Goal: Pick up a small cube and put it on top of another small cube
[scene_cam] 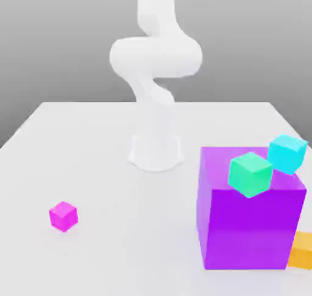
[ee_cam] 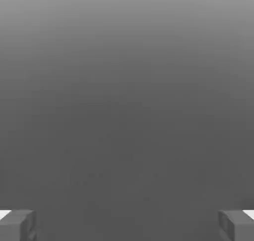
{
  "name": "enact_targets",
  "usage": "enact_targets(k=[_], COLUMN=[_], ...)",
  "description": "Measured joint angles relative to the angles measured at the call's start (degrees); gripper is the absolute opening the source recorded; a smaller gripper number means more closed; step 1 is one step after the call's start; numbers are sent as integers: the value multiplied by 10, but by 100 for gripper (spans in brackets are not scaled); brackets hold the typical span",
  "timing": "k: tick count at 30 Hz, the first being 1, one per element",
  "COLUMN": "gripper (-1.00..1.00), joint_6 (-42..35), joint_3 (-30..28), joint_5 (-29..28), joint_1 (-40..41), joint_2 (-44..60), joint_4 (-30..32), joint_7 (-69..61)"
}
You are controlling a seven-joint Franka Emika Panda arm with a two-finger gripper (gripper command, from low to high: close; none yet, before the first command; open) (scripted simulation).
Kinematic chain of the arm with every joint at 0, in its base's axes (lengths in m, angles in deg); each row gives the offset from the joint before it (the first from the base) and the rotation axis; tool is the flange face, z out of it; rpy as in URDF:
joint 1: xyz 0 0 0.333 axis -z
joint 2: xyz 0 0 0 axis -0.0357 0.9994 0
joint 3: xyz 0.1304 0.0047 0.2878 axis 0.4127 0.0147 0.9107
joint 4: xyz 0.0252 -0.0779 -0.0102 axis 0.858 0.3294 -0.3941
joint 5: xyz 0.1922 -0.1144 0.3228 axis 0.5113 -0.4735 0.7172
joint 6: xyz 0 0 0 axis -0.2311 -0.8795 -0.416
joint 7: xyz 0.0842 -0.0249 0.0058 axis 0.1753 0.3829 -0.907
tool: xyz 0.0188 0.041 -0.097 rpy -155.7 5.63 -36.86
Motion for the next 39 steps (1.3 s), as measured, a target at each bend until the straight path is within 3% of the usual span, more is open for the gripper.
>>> enact_targets(k=[13,17,20,27,28,35,39], gripper=[0,0,0,0,-100,-100,-100], joint_6=[184,240,282,394,404,404,349], joint_3=[-105,-142,-157,-41,-29,-28,-70], joint_5=[-42,-19,31,152,156,154,96], joint_1=[117,144,169,264,275,277,248], joint_2=[277,361,425,572,585,584,514], joint_4=[168,218,254,237,235,235,250], joint_7=[2,-22,-63,-155,-158,-156,-113])
